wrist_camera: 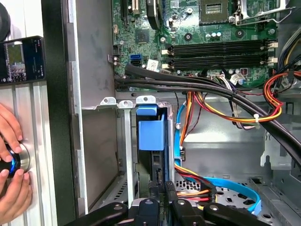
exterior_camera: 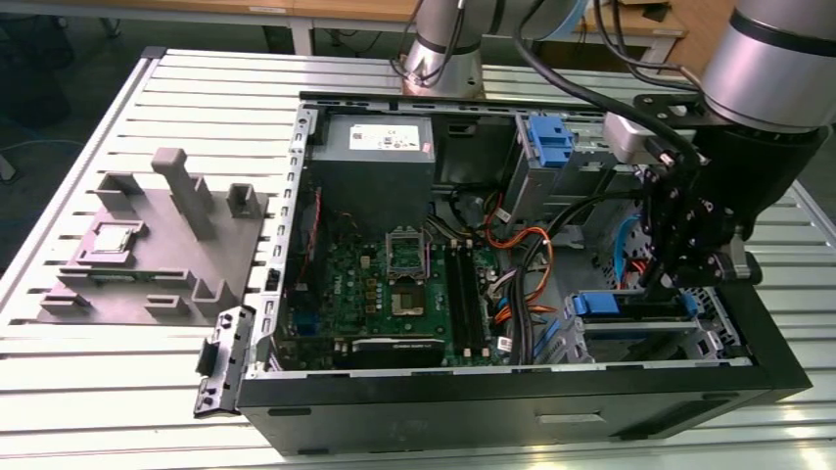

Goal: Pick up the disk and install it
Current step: 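Insert the first disk wire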

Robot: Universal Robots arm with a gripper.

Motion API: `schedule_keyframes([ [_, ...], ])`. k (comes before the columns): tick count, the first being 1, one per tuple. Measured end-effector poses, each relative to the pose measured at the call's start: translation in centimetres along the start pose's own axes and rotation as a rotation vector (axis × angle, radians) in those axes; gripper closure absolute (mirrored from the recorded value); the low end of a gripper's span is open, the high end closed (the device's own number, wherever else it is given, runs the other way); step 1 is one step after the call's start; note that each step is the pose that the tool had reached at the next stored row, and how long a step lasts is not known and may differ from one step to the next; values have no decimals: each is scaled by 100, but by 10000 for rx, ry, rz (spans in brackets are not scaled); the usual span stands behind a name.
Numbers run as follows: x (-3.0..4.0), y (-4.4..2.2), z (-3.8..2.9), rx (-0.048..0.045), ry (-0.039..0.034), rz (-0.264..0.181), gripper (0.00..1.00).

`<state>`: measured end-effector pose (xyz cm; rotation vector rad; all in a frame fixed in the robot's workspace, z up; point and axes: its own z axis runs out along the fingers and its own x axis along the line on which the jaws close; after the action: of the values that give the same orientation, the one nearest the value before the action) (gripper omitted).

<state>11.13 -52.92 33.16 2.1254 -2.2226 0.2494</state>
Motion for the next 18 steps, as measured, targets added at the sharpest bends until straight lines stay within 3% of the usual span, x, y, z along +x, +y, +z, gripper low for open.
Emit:
schedule_keyframes([
  [2,18,-1,4,-2,-28,2,83],
  [3,24,-1,5,-4,-82,6,83],
  [5,34,-1,7,-11,-215,15,83],
  [7,41,-2,9,-21,-416,29,83],
  [8,45,-2,9,-23,-471,33,83],
  [18,69,-3,13,-17,-494,-26,83],
])
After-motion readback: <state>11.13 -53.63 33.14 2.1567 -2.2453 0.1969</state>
